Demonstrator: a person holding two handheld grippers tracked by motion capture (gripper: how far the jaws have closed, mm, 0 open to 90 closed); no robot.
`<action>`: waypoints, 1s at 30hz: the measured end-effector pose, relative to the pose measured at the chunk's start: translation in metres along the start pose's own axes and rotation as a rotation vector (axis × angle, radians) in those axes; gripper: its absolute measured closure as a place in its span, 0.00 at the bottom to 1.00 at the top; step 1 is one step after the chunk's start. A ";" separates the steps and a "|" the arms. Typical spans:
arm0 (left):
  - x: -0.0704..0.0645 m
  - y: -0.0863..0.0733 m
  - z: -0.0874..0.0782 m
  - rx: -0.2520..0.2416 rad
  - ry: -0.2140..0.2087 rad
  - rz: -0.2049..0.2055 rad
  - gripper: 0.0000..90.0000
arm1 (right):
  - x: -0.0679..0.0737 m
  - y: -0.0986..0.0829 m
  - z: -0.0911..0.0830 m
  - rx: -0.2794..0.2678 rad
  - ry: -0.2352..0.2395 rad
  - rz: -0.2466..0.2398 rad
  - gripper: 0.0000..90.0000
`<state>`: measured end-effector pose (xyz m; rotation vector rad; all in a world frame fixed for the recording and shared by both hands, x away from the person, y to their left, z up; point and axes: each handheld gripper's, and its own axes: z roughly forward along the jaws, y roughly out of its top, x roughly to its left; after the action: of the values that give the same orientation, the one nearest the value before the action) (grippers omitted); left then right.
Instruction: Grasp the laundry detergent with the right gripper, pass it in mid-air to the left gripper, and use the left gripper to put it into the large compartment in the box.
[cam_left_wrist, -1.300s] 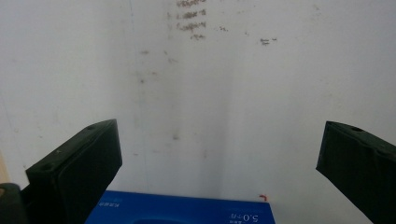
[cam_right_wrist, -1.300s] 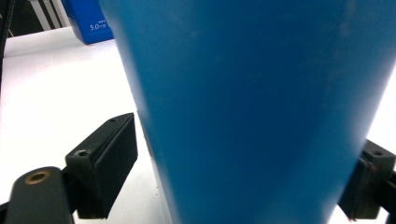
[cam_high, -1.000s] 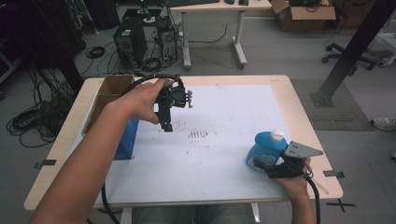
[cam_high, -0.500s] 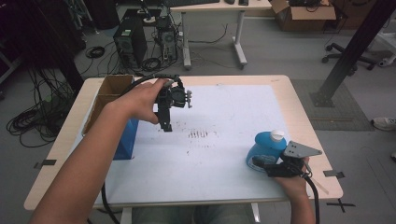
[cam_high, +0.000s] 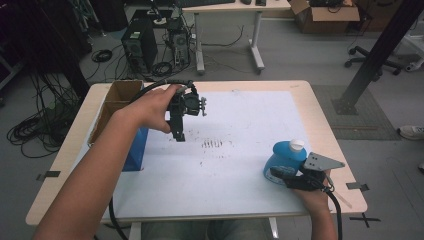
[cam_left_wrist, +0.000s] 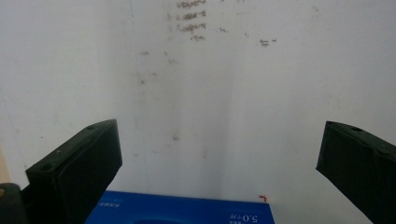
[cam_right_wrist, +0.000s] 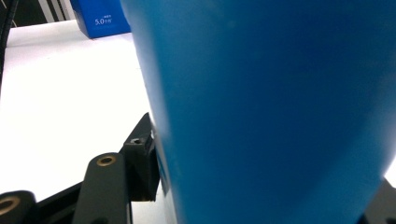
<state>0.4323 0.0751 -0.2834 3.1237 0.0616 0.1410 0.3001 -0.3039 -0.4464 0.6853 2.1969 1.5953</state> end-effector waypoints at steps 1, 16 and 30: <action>0.000 0.000 0.000 0.002 -0.001 0.001 0.00 | 0.000 0.000 0.000 0.000 0.001 0.000 0.47; -0.001 0.002 -0.001 0.004 -0.001 -0.001 0.00 | -0.001 0.007 -0.004 -0.026 0.002 0.009 0.49; -0.002 0.007 -0.006 0.001 -0.003 0.006 0.00 | 0.005 0.036 -0.006 -0.017 0.064 -0.011 0.48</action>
<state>0.4296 0.0684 -0.2780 3.1258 0.0528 0.1359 0.2999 -0.2966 -0.4102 0.6241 2.2248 1.6500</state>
